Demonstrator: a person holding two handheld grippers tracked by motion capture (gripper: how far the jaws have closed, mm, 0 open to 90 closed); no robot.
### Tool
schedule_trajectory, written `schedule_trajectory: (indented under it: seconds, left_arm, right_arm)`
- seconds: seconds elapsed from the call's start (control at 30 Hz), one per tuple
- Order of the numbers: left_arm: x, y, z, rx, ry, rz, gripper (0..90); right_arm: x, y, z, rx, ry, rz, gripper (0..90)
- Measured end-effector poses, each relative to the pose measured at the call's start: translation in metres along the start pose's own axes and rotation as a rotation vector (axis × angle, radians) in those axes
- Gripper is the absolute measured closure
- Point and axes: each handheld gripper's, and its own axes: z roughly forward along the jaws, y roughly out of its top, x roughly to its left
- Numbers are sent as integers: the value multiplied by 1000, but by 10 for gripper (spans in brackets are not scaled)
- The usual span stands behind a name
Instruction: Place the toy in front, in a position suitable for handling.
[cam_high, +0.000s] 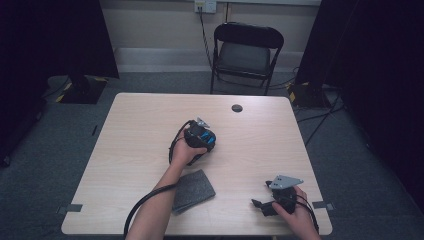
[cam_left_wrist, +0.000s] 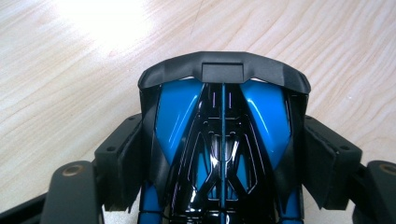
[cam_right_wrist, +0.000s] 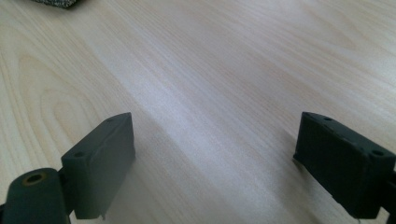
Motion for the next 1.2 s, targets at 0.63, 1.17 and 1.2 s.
schedule_trajectory:
  seconds: [0.63,1.17,1.2]
  left_arm:
    - [4,-2,-6,-34,9,-52,211]
    - [1,-15,-40,-66,-16,-36,197]
    - [1,-17,-42,-72,-15,-39,196]
  right_arm:
    - [0,0,0,0,0,0,111]
    - [0,0,0,0,0,-1,111]
    - [0,0,0,0,0,-1,111]
